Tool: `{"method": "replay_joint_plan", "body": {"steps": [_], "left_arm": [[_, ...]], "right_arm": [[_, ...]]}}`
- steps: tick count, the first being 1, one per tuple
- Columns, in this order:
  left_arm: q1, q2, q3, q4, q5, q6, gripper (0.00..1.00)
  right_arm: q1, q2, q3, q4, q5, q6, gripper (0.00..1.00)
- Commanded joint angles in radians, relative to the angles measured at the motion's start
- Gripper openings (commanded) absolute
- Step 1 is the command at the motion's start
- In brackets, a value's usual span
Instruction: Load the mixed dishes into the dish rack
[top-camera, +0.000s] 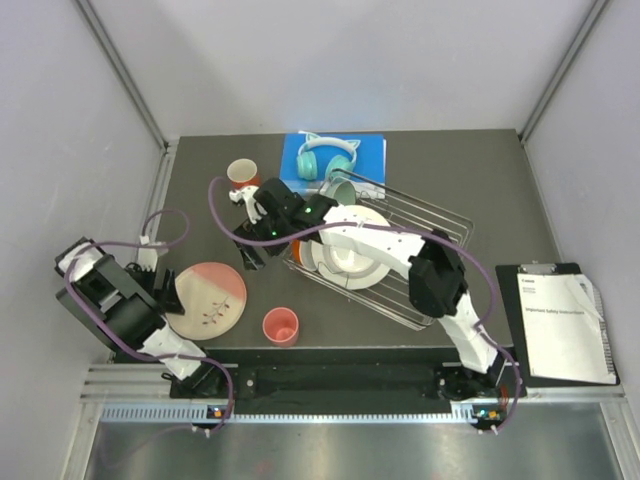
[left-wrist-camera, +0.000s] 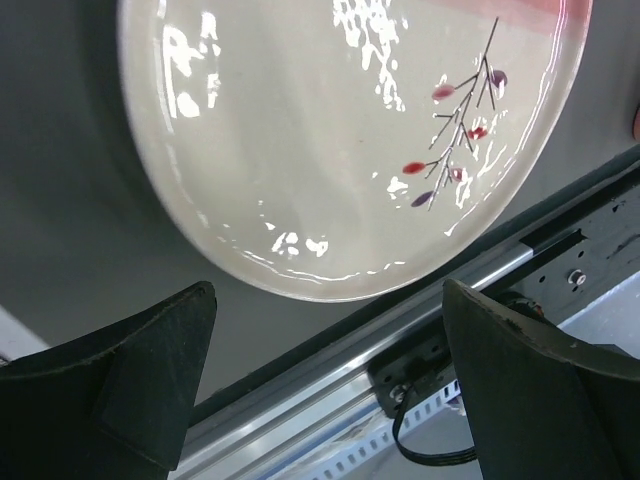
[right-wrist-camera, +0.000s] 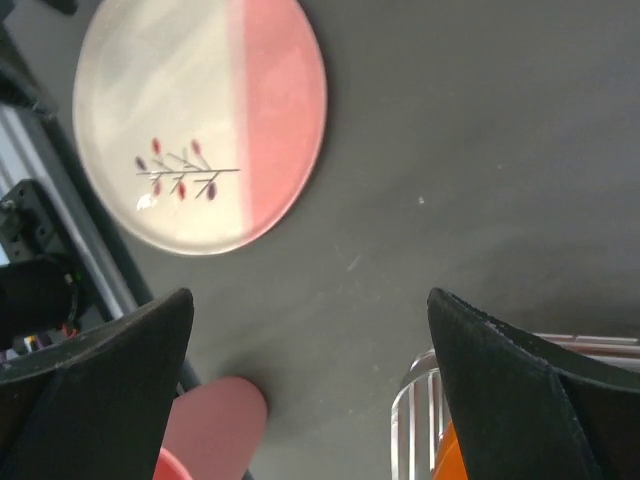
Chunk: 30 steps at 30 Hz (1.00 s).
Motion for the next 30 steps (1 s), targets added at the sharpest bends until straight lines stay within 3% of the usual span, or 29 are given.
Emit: {"method": "replay_joint_plan", "body": {"steps": [1,8,14,21,30], "left_arm": [[0.021,-0.038,-0.059,0.044,-0.008,0.028,0.99],[0.044,-0.031,-0.117,0.079,0.008,0.045,0.99],[0.046,-0.022,-0.177,0.144,0.021,0.053,0.99],[0.032,0.048,-0.145,0.156,0.113,0.002,0.99],[-0.155,0.058,-0.156,0.191,0.209,-0.099,0.99]], "right_arm": [[0.001,0.159,0.223,-0.13,-0.036,-0.023,1.0],[0.055,0.31,0.338,-0.181,0.076,-0.045,1.0],[0.05,0.287,0.214,-0.083,0.041,0.012,1.0],[0.065,0.36,0.274,-0.119,-0.002,0.001,1.0],[0.061,0.388,0.259,-0.046,-0.121,0.047,1.0]]}}
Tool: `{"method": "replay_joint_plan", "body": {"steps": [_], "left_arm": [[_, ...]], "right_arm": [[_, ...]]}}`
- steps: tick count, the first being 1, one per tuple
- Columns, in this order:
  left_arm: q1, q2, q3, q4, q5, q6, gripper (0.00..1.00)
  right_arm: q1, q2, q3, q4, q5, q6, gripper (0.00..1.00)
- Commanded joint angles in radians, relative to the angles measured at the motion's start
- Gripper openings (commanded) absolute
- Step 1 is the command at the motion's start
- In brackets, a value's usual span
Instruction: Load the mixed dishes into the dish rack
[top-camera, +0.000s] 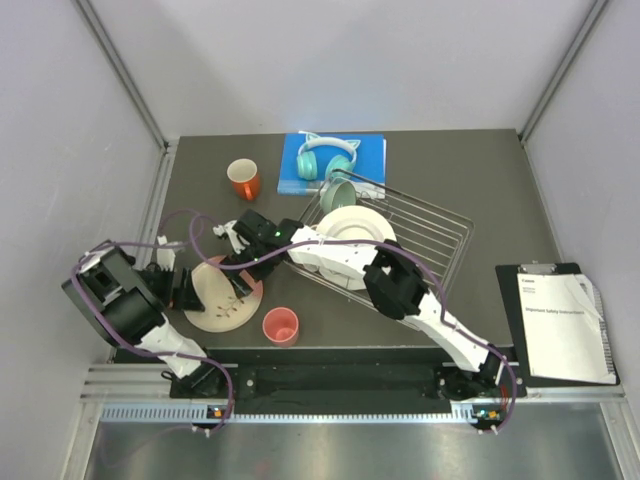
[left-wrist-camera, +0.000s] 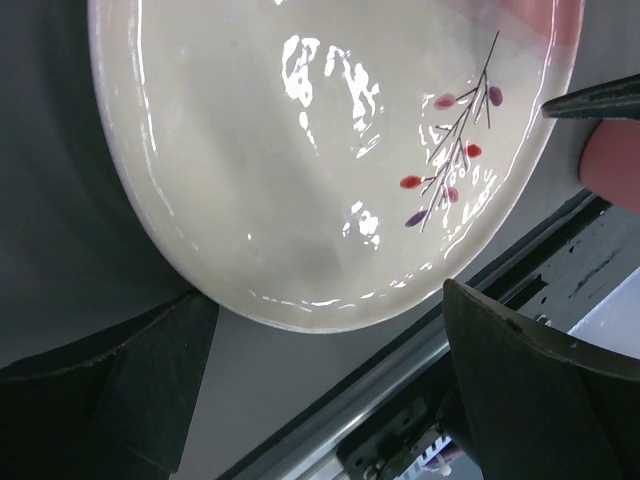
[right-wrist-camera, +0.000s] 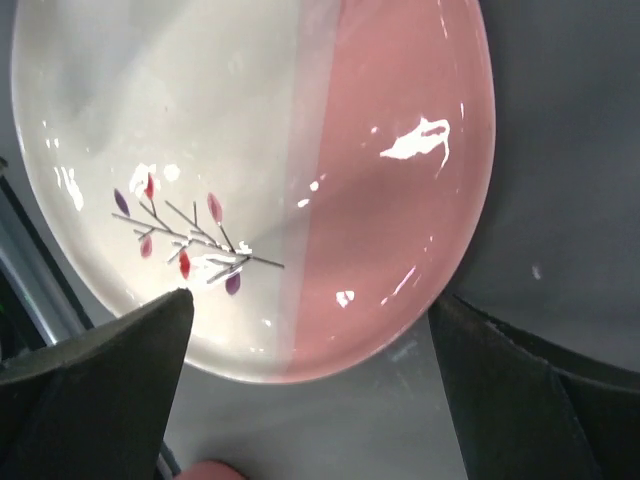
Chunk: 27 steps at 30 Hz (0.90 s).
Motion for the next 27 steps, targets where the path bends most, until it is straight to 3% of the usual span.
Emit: {"method": "replay_joint_plan", "body": {"steps": [1,6,9,10,14,21,27], "left_arm": [[-0.089,0.033,-0.015,0.09,0.095,-0.051,0.99],[-0.105,0.053,0.006,0.093,0.111,-0.077,0.99],[-0.105,0.059,0.0,0.105,0.106,-0.076,0.99],[-0.105,0.062,-0.006,0.11,0.109,-0.077,0.99],[-0.115,0.067,-0.017,0.128,0.1,-0.083,0.99],[-0.135,0.085,0.022,0.122,0.121,-0.106,0.99],[-0.149,0.099,0.06,0.122,0.146,-0.126,0.99]], "right_arm": [[0.004,0.039,0.019,0.034,-0.078,0.038,1.0],[-0.004,0.061,0.038,0.031,-0.132,0.054,1.0],[-0.009,0.068,0.035,0.045,-0.181,0.063,0.89],[-0.012,0.07,0.035,0.053,-0.193,0.064,0.79],[-0.021,0.061,0.039,0.085,-0.258,0.077,0.58],[-0.033,-0.048,0.049,0.172,-0.348,0.078,0.59],[-0.032,-0.041,0.043,0.218,-0.431,0.11,0.58]]}}
